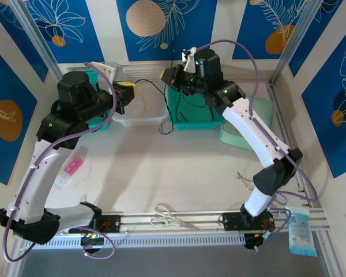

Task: Untangle the cables

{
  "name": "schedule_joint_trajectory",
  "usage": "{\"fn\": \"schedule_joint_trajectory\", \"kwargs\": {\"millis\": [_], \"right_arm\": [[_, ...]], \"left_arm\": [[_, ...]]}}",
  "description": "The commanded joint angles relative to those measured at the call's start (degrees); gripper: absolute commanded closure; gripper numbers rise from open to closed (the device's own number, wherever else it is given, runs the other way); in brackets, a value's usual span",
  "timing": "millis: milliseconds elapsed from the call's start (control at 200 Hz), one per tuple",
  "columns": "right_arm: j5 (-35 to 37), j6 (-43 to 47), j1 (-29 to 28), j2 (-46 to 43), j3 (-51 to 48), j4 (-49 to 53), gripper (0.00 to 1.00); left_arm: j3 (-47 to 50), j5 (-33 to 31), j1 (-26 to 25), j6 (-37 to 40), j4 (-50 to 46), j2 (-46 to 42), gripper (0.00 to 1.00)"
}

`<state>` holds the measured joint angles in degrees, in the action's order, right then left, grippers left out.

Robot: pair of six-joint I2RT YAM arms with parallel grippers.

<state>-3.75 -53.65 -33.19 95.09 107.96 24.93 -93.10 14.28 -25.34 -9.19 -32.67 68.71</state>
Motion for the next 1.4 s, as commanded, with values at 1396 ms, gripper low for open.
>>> {"fn": "schedule_joint_trajectory", "kwargs": {"millis": [1396], "right_arm": [[20.4, 20.4, 27.3, -33.1, -12.1, 0.4, 1.0]], "left_arm": [[-10.7, -14.5, 0.2, 3.6, -10.4, 1.7, 1.0]]}}
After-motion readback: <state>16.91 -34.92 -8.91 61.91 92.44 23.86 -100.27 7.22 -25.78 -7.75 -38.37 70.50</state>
